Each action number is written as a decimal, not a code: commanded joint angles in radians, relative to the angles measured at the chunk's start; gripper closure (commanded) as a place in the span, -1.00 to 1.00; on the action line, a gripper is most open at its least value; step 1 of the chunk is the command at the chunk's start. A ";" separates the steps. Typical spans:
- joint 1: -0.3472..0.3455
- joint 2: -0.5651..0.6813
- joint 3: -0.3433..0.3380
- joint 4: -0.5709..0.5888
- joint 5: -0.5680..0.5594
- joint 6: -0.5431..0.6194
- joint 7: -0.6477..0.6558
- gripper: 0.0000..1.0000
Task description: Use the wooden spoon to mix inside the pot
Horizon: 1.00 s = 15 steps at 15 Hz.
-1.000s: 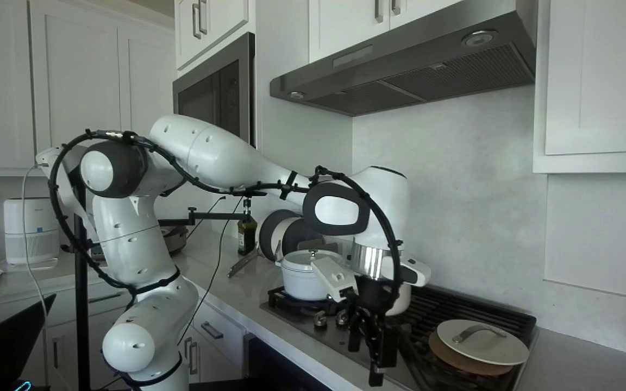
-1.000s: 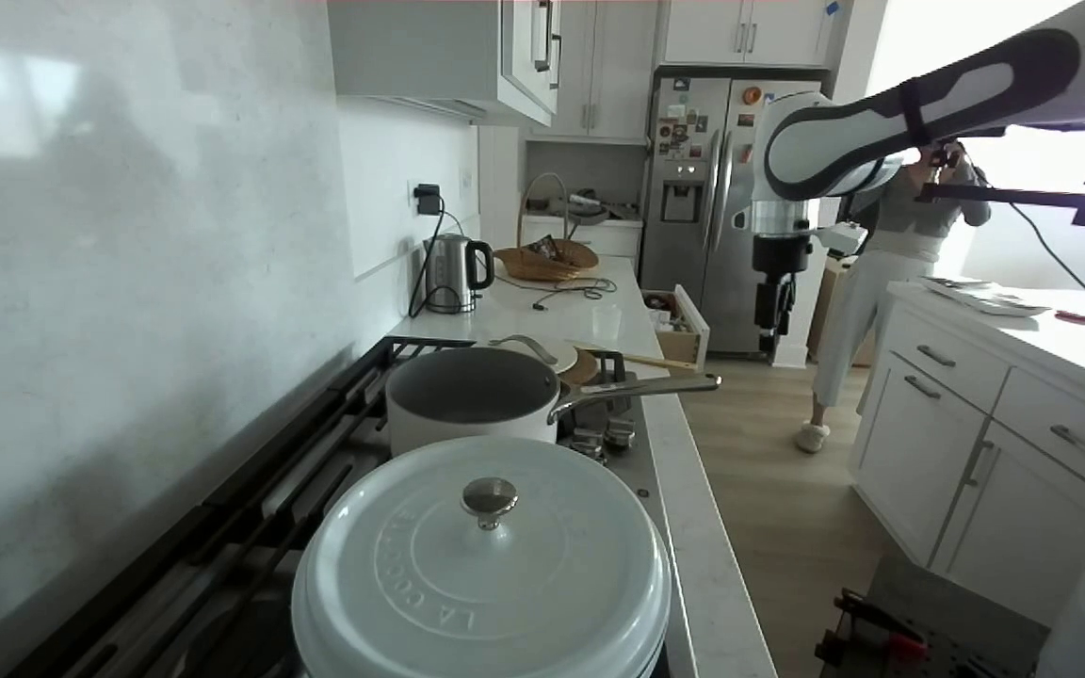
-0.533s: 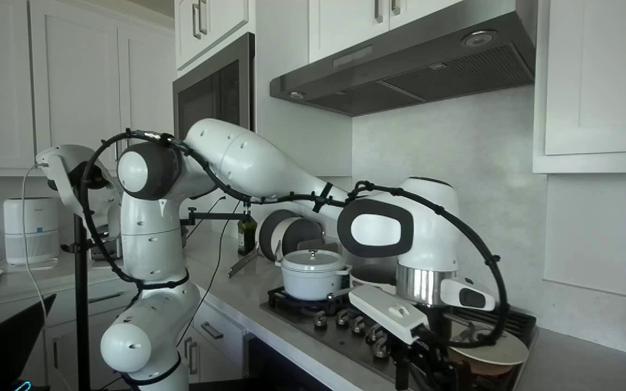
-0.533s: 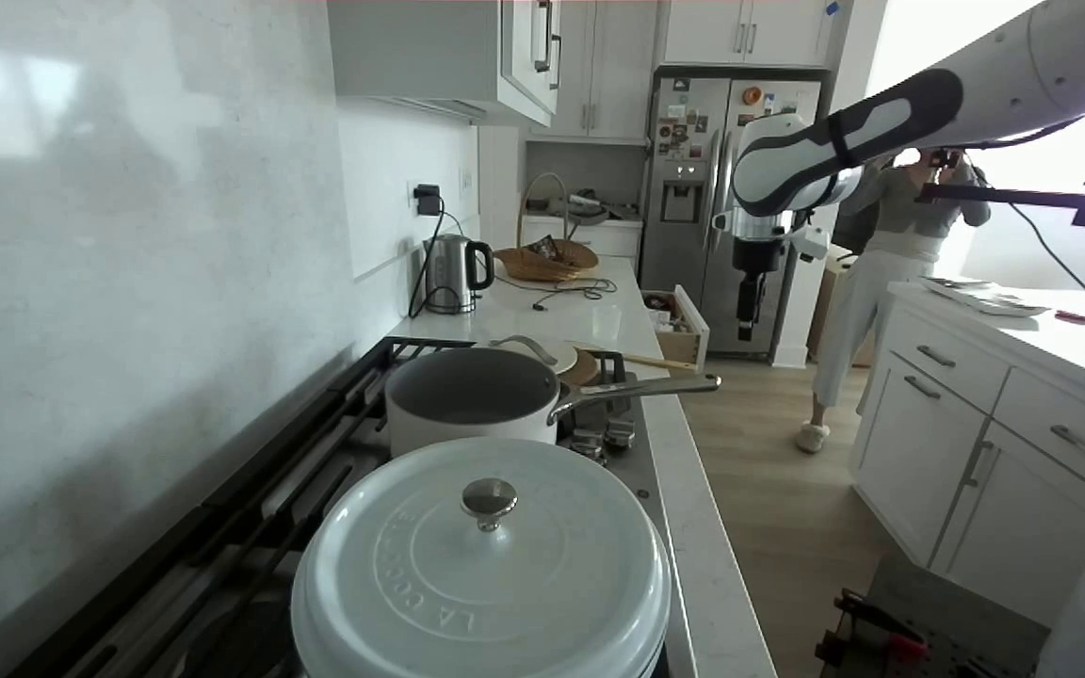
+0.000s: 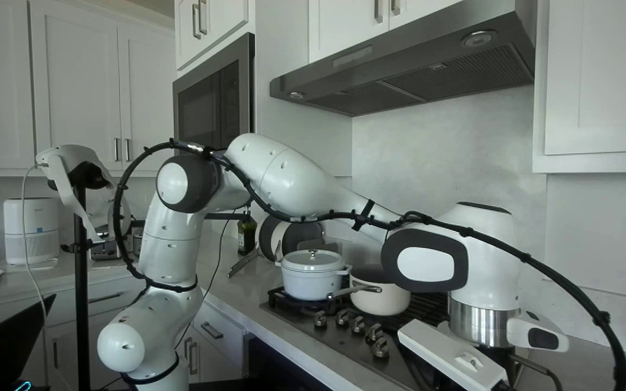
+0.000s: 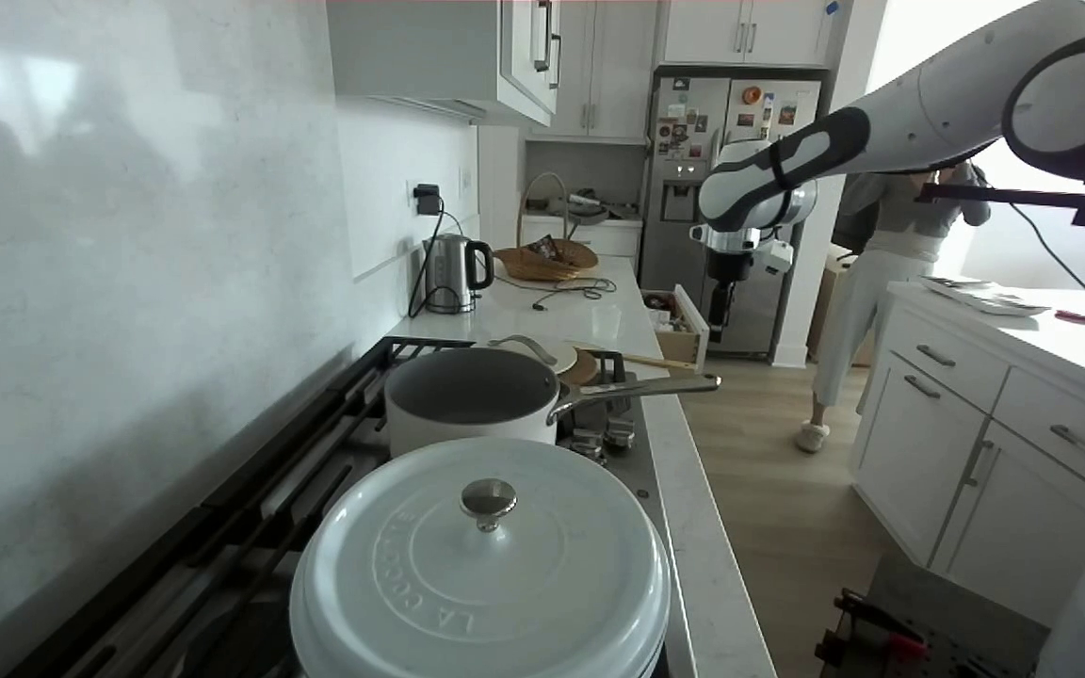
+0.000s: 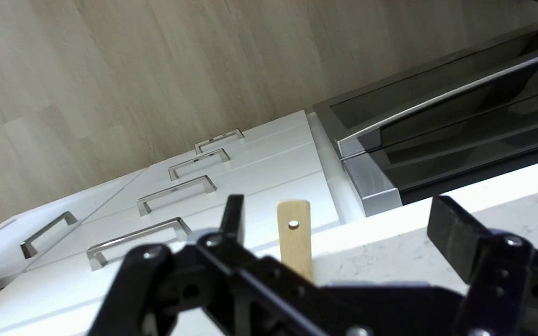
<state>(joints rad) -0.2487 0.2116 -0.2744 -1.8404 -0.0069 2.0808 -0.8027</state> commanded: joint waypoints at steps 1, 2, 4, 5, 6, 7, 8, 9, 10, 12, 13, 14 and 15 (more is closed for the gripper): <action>-0.040 0.081 0.048 0.082 0.023 0.005 -0.046 -1.00; -0.046 0.096 0.057 0.090 0.021 0.008 -0.056 -1.00; -0.055 0.124 0.074 0.104 0.016 0.012 -0.061 -1.00; -0.059 0.139 0.081 0.111 0.014 0.014 -0.067 -1.00; -0.061 0.152 0.087 0.117 0.011 0.015 -0.064 -1.00; -0.064 0.165 0.092 0.125 0.010 0.008 -0.064 -1.00; -0.068 0.176 0.097 0.132 0.008 0.007 -0.064 -1.00; -0.071 0.184 0.101 0.137 0.006 0.008 -0.062 -1.00; -0.074 0.194 0.104 0.142 0.005 0.006 -0.064 -1.00; -0.079 0.212 0.109 0.151 -0.001 0.007 -0.067 -1.00; -0.081 0.221 0.110 0.157 -0.006 0.010 -0.067 -1.00; -0.083 0.228 0.113 0.162 -0.008 0.009 -0.071 -1.00; -0.085 0.235 0.115 0.168 -0.011 0.006 -0.074 -1.00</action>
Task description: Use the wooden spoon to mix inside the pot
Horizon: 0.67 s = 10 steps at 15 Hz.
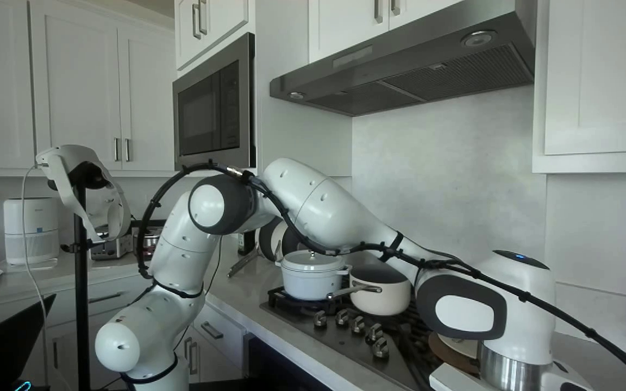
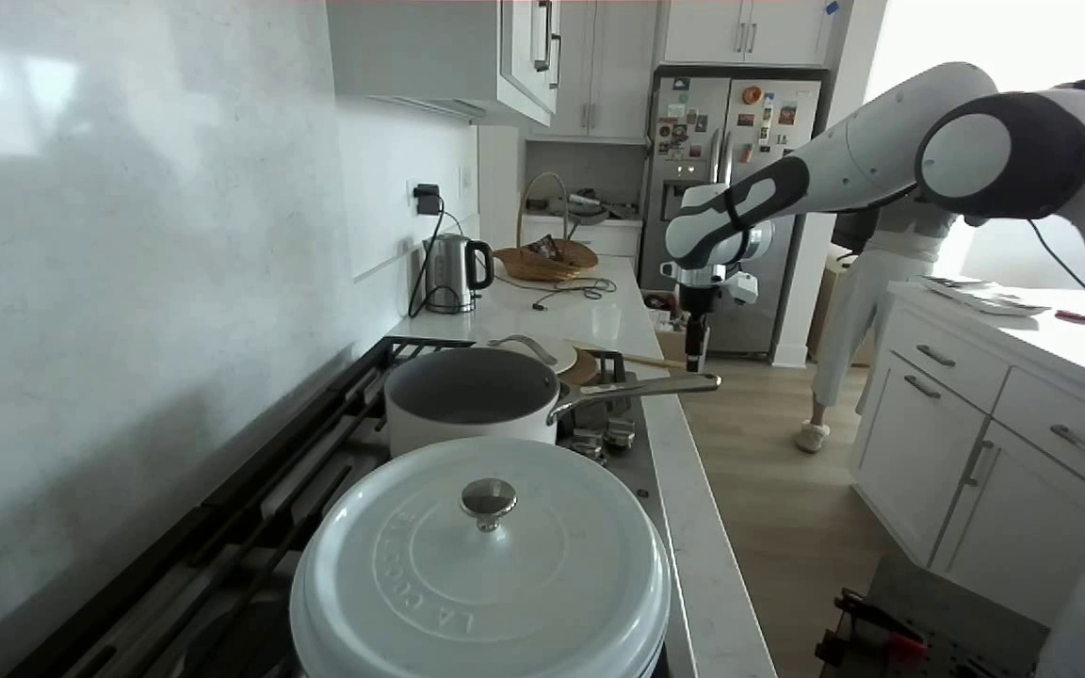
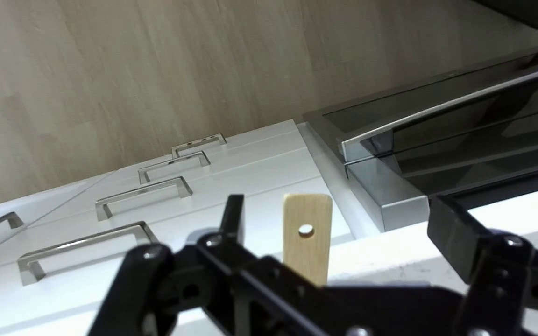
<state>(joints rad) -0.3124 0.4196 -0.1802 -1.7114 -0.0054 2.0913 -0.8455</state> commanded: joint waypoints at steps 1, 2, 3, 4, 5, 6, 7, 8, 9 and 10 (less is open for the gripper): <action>-0.023 0.034 0.022 0.043 -0.016 -0.002 -0.037 -1.00; -0.025 0.041 0.024 0.048 -0.019 0.000 -0.044 -1.00; -0.025 0.049 0.025 0.053 -0.023 0.000 -0.045 -1.00; -0.026 0.054 0.025 0.057 -0.028 0.001 -0.049 -1.00; -0.027 0.059 0.027 0.062 -0.032 0.003 -0.060 -1.00; -0.027 0.062 0.028 0.065 -0.033 0.004 -0.065 -1.00; -0.027 0.065 0.029 0.069 -0.035 0.007 -0.069 -1.00; -0.027 0.069 0.030 0.075 -0.037 0.009 -0.076 -1.00; -0.027 0.075 0.032 0.082 -0.037 0.007 -0.082 -1.00; -0.026 0.080 0.034 0.087 -0.038 0.009 -0.084 -1.00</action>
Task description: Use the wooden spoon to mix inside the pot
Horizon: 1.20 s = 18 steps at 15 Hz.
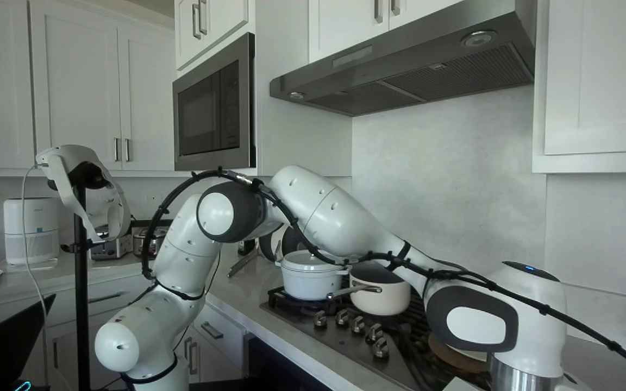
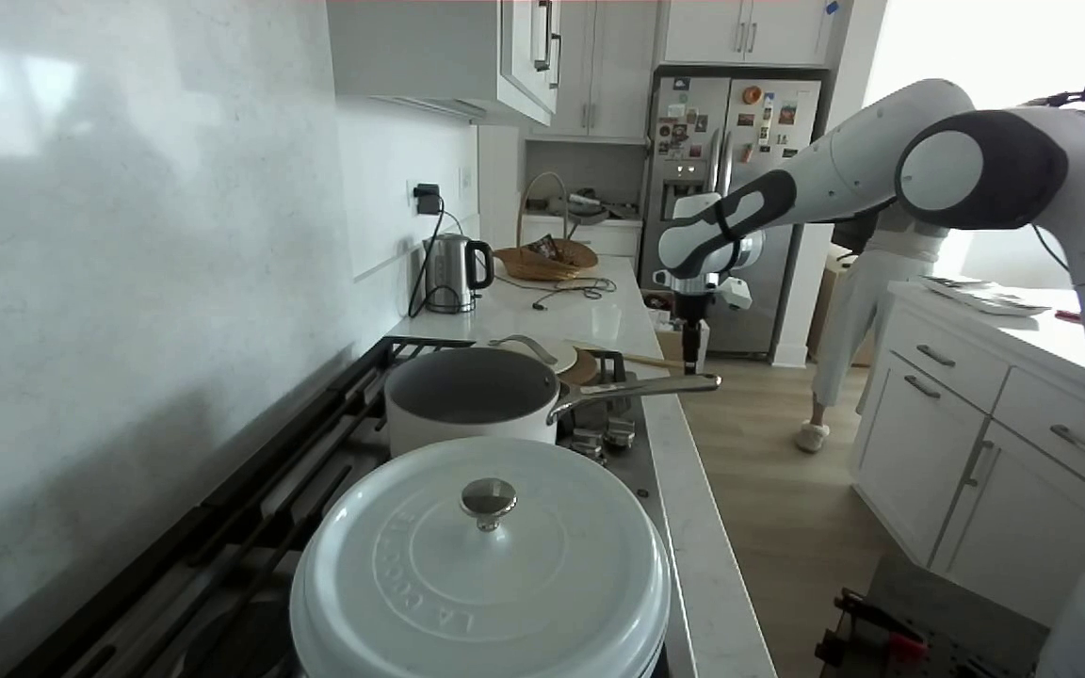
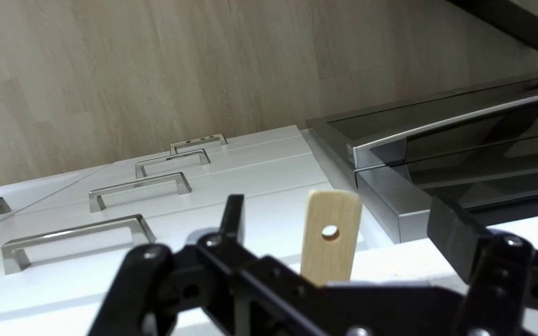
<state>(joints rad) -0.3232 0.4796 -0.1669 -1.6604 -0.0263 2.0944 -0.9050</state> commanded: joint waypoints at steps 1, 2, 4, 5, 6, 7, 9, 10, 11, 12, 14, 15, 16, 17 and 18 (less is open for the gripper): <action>-0.015 0.026 0.022 0.044 -0.017 0.001 -0.031 -1.00; -0.014 0.032 0.023 0.052 -0.017 -0.002 -0.035 -1.00; -0.013 0.046 0.027 0.066 -0.016 -0.006 -0.034 -1.00; -0.013 0.052 0.029 0.072 -0.017 -0.008 -0.033 -1.00; -0.012 0.059 0.031 0.077 -0.020 -0.004 -0.034 -1.00; -0.011 0.066 0.034 0.085 -0.021 -0.006 -0.034 -1.00; -0.008 0.081 0.038 0.099 -0.029 -0.003 -0.031 -1.00; -0.009 0.087 0.041 0.106 -0.031 -0.007 -0.031 -1.00; -0.008 0.093 0.042 0.114 -0.034 -0.005 -0.030 -1.00; -0.008 0.099 0.043 0.120 -0.037 -0.004 -0.030 -1.00; -0.009 0.107 0.044 0.132 -0.044 -0.006 -0.030 -0.45; -0.009 0.110 0.044 0.138 -0.049 -0.004 -0.030 -0.31; -0.009 0.113 0.044 0.144 -0.053 -0.004 -0.030 -0.12; -0.007 0.115 0.044 0.148 -0.058 -0.002 -0.030 0.01; -0.005 0.116 0.044 0.152 -0.064 -0.001 -0.028 0.19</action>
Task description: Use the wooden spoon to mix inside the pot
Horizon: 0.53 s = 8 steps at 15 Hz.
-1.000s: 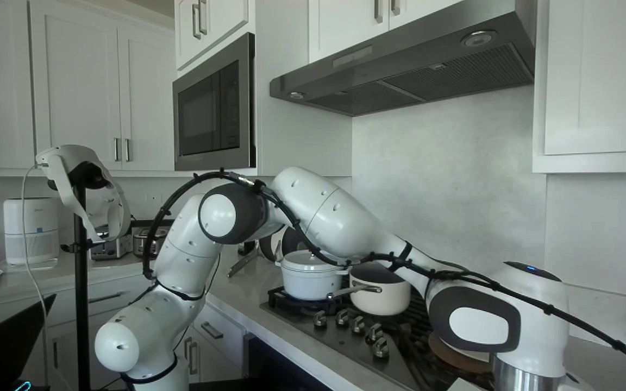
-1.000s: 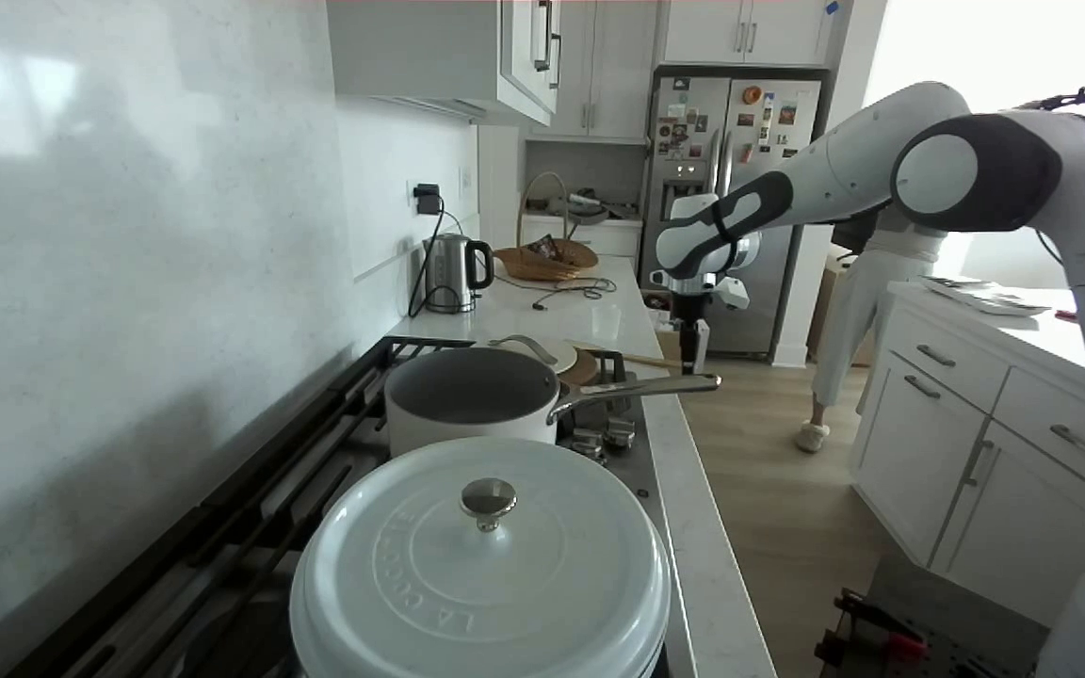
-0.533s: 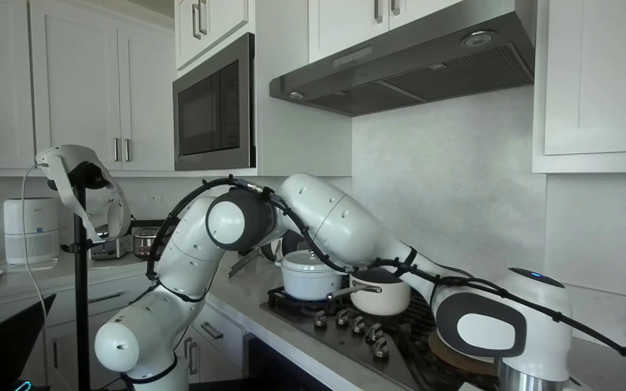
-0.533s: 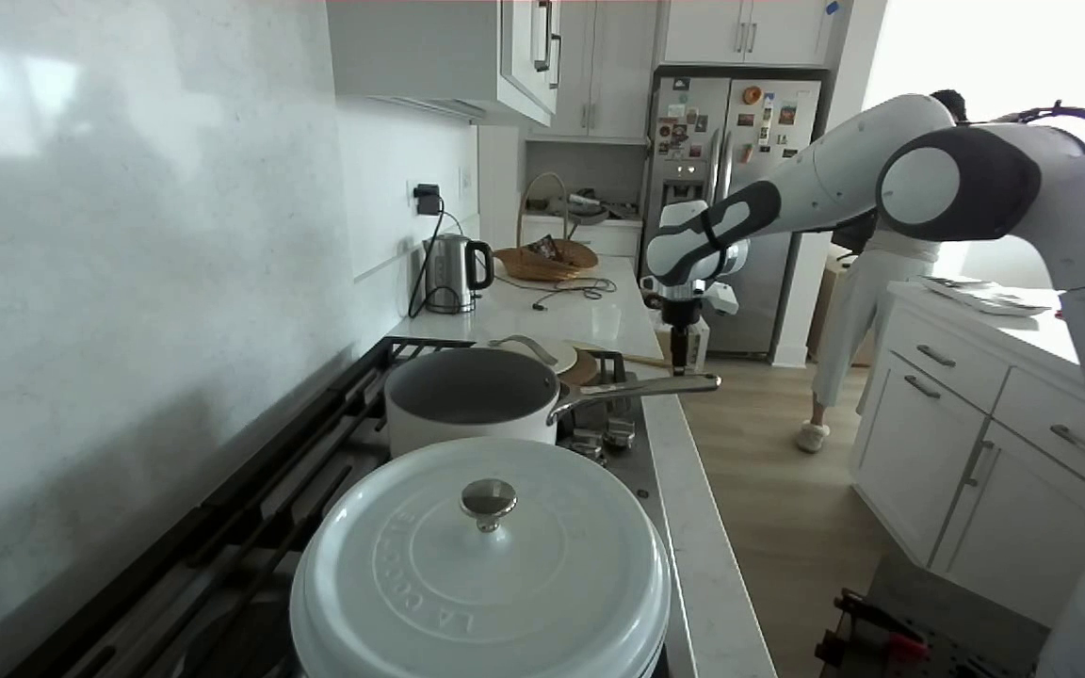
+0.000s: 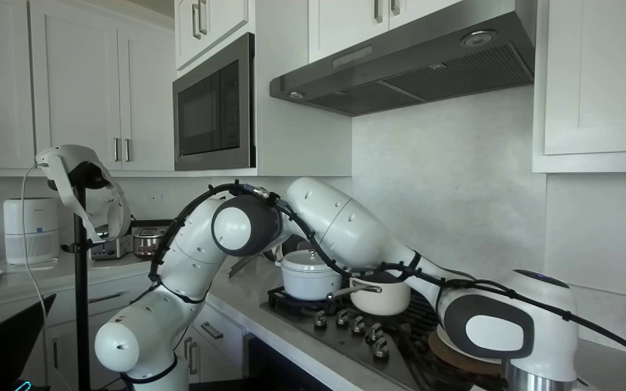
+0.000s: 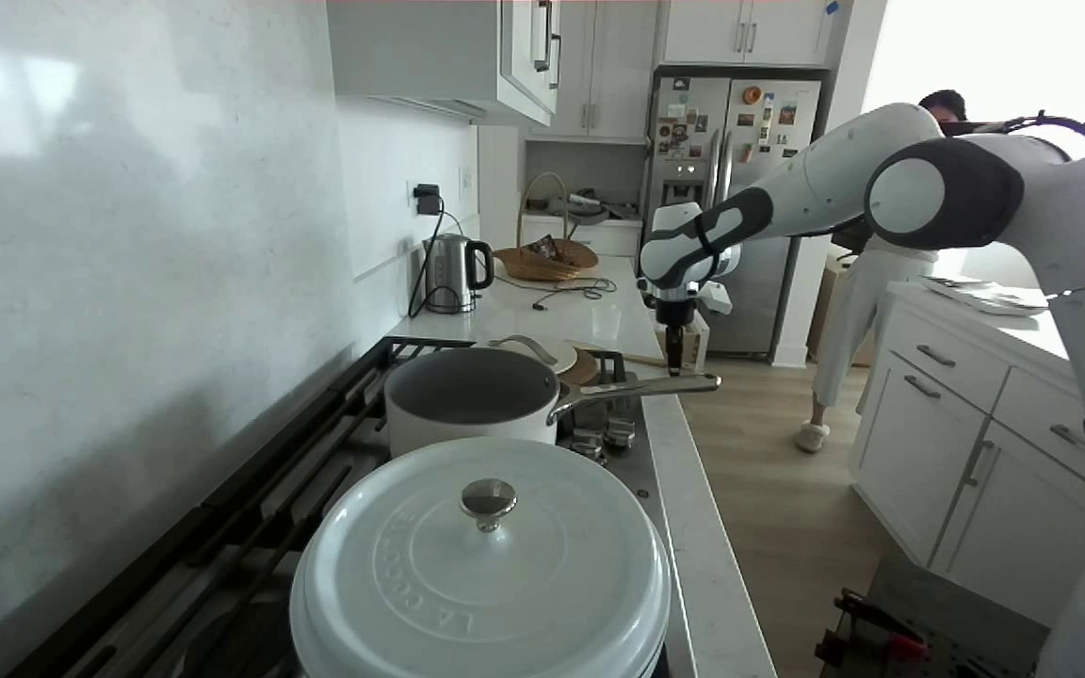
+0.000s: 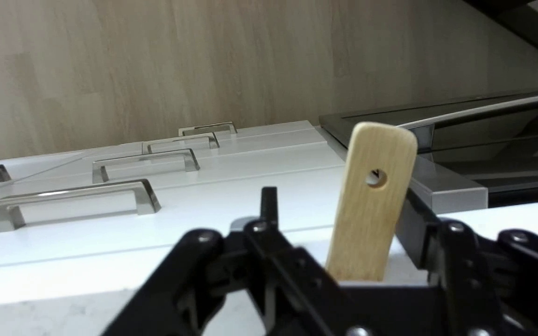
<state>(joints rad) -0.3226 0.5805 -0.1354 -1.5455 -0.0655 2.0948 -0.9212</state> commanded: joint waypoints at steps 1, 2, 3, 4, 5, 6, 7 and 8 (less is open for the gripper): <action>-0.003 0.015 0.012 0.042 -0.033 -0.002 -0.011 0.32; -0.001 0.014 0.012 0.043 -0.041 0.001 -0.010 0.45; 0.002 0.012 0.011 0.043 -0.049 0.002 -0.009 0.63; 0.004 0.010 0.012 0.044 -0.057 0.000 -0.010 0.76; 0.005 0.009 0.012 0.044 -0.063 0.001 -0.009 0.93; 0.006 0.007 0.013 0.043 -0.067 0.003 -0.009 0.94; 0.006 0.006 0.014 0.043 -0.071 0.002 -0.009 1.00; 0.005 0.003 0.015 0.042 -0.071 -0.001 -0.009 1.00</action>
<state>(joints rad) -0.3164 0.5871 -0.1281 -1.5167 -0.1148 2.0949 -0.9212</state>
